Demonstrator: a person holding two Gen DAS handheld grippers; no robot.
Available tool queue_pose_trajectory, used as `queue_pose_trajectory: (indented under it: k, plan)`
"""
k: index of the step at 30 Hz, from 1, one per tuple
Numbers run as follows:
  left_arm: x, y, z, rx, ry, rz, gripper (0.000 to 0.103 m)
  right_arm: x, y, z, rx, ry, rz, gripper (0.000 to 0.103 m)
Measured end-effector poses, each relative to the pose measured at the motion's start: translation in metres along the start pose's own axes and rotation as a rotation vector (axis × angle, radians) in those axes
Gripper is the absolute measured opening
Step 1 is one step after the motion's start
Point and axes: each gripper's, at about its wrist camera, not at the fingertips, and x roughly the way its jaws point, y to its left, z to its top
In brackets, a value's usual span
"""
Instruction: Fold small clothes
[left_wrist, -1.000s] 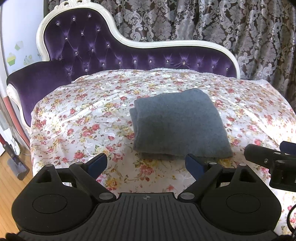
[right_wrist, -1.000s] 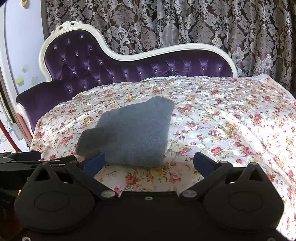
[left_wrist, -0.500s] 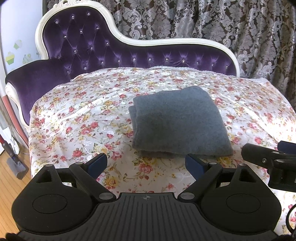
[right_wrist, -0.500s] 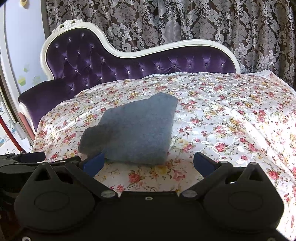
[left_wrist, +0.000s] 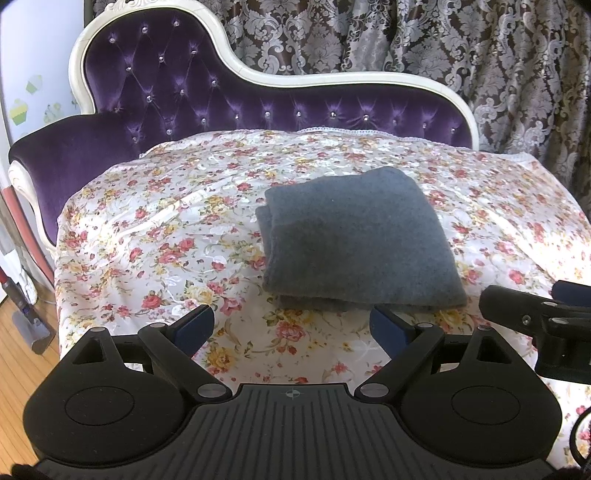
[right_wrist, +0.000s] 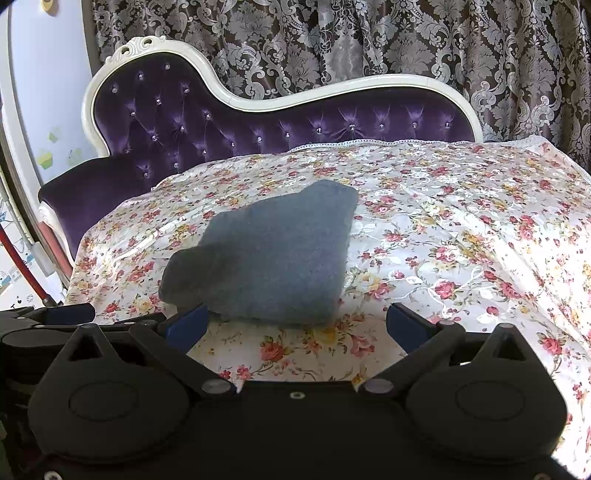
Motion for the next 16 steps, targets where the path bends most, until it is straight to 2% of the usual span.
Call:
queue_pose_trajectory:
  k: [16]
  plan:
    - [0.0046, -0.0007, -0.0026, 0.007, 0.009, 0.0, 0.092, 0.0039, -0.002, -0.0017, 0.013, 0.019, 0.018, 0.102]
